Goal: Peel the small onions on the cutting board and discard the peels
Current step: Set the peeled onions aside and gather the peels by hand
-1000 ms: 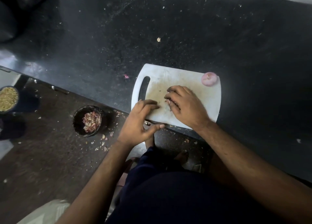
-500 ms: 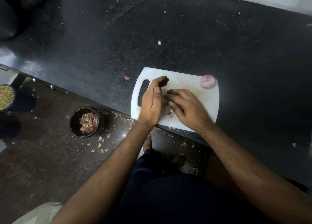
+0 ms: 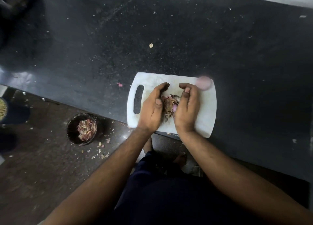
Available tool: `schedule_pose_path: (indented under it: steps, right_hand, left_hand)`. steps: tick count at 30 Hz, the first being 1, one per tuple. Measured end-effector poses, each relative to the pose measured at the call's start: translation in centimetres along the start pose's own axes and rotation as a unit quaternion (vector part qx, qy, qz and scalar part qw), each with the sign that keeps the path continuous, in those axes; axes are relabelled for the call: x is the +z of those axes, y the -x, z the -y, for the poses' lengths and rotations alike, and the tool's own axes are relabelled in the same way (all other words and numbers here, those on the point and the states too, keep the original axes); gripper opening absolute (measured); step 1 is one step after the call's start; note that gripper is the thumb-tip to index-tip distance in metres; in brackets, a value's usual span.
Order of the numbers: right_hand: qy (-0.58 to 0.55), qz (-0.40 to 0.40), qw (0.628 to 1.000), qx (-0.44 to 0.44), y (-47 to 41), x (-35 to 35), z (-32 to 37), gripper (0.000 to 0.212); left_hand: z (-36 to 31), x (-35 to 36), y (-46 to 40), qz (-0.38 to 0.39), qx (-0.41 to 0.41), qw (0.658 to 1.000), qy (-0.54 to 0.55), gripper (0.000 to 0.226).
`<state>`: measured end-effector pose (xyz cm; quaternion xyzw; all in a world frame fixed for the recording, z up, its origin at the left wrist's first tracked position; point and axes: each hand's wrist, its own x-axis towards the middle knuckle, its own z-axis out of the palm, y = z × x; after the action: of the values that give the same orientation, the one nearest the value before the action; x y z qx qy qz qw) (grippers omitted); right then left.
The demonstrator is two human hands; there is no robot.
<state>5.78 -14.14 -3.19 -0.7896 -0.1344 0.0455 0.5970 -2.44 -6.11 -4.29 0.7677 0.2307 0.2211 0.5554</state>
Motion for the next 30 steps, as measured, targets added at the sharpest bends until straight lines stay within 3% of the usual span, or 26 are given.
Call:
schedule_pose_path:
  steps: [3, 7, 11, 15, 21, 24, 30]
  right_hand:
    - [0.002, -0.015, 1.0, -0.004, -0.1, 2.0, 0.7, 0.027]
    - [-0.035, 0.022, 0.999, 0.017, -0.1, 3.5, 1.5, 0.029]
    - [-0.102, 0.027, 0.994, 0.04, -1.3, 1.3, 0.9, 0.032]
    - [0.061, 0.092, 0.992, -0.058, -2.4, -1.9, -0.6, 0.027]
    - [0.166, 0.317, 0.916, -0.184, -1.2, 0.1, -0.1, 0.042]
    - [0.218, 0.367, 0.866, -0.26, -1.0, 0.1, 0.1, 0.046]
    - [0.229, 0.454, 0.802, -0.313, -1.5, -0.4, -0.6, 0.043]
  left_hand:
    - [0.0, -0.1, -0.1, -0.003, 0.003, 1.0, -0.005, 0.104]
    - [0.1, -0.2, -0.2, -0.017, 0.011, 1.0, 0.01, 0.103]
    - [0.0, -0.3, -0.2, -0.02, -0.006, 0.999, 0.029, 0.103]
    - [0.5, -0.2, -0.3, -0.024, -0.005, 0.998, 0.05, 0.103]
    - [1.5, -0.1, -0.3, -0.022, -0.045, 0.993, 0.103, 0.109]
    - [1.5, -0.2, -0.4, -0.052, -0.026, 0.99, 0.125, 0.113]
    - [1.6, -0.5, -0.4, -0.124, -0.018, 0.983, 0.134, 0.108]
